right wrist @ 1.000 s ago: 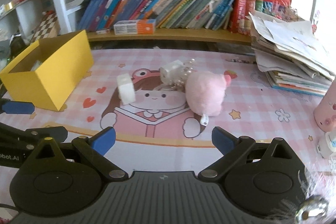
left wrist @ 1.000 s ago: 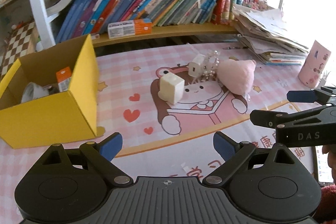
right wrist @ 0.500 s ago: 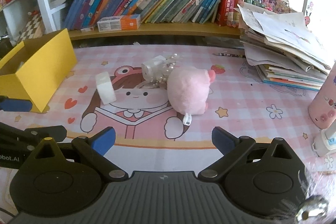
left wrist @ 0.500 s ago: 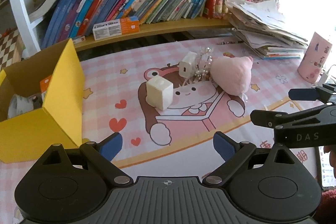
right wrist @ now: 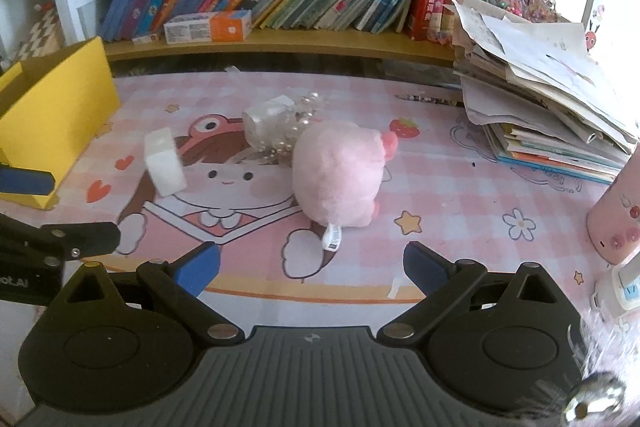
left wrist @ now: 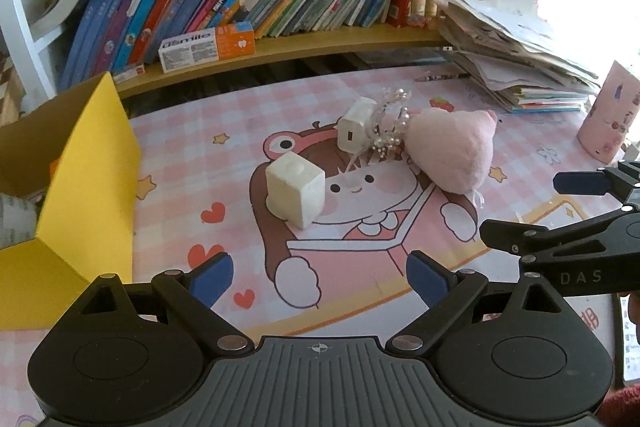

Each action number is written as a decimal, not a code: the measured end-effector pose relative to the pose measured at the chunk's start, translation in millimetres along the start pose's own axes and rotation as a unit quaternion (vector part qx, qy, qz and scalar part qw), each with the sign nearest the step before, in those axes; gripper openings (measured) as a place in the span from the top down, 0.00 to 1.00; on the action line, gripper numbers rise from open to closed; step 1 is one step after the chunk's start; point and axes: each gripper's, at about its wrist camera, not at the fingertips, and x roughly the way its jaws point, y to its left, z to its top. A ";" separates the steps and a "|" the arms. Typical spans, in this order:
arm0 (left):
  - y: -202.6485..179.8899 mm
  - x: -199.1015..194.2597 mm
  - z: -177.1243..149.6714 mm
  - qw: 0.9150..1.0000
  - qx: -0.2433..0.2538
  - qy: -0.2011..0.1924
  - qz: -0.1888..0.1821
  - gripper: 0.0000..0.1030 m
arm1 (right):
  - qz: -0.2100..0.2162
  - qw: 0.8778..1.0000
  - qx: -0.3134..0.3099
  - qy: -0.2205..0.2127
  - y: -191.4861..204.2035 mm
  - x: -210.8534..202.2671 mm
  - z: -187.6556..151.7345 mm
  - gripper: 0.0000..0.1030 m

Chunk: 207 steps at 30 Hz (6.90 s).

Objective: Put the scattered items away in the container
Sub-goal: 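Reach the left tool to the white cube while the right tool approaches the pink plush, then close the left tool on the white cube while the right tool grasps the pink plush, then lift the white cube and pink plush and carry both toward the yellow box, then lower the white cube and pink plush into the yellow box and open both tools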

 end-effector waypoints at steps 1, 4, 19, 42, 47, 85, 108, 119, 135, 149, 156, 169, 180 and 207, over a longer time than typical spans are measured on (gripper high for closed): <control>-0.1 3.0 1.2 1.000 0.000 0.000 0.000 0.08 | -0.001 1.000 0.000 0.001 -1.2 3.3 1.1 0.04; -0.1 13.4 5.5 1.000 0.003 0.000 0.002 0.08 | -0.003 1.000 -0.002 0.003 -4.3 13.1 4.7 0.04; 5.2 67.6 27.5 1.000 0.007 0.001 0.020 0.08 | -0.003 1.000 0.000 0.005 -19.0 67.4 36.1 0.05; 14.3 90.7 35.0 1.000 0.003 0.010 0.010 0.61 | 0.025 0.999 0.031 0.034 -26.6 87.4 42.4 0.39; 14.2 76.7 32.0 1.000 0.006 0.007 -0.004 0.66 | 0.031 0.998 0.046 0.035 -27.8 72.0 36.8 0.40; 12.5 -38.4 -27.9 0.998 -0.008 -0.027 -0.050 0.72 | 0.073 0.997 0.020 0.021 19.7 -24.0 -19.0 0.40; 81.6 -76.0 -55.1 0.994 0.004 -0.049 -0.099 0.74 | 0.035 0.999 0.005 0.021 106.6 -52.9 -28.1 0.40; 123.3 -92.8 -63.6 0.991 0.011 -0.065 -0.115 0.74 | 0.027 1.000 0.006 0.010 156.1 -63.1 -22.9 0.40; 182.9 -112.0 -81.3 0.989 0.004 -0.081 -0.124 0.74 | 0.034 0.999 -0.018 -0.003 229.6 -68.2 -15.5 0.40; 236.3 -137.7 -94.3 0.988 -0.031 -0.112 -0.102 0.74 | 0.061 0.995 -0.068 -0.029 291.4 -73.3 -1.8 0.40; 264.3 -147.2 -87.2 0.985 -0.057 -0.138 -0.083 0.74 | 0.076 0.993 -0.084 -0.046 309.8 -76.2 16.5 0.40; 299.8 -145.8 -49.0 0.979 -0.058 -0.190 -0.051 0.74 | 0.075 0.988 -0.110 -0.080 319.6 -68.6 72.1 0.40; 313.2 -113.7 -25.0 0.980 -0.063 -0.185 -0.043 0.74 | 0.075 0.985 -0.129 -0.089 327.9 -34.4 111.7 0.40; 319.0 -40.0 -18.8 0.993 -0.054 -0.101 -0.028 0.71 | 0.073 0.983 -0.169 -0.028 367.6 88.0 161.8 0.40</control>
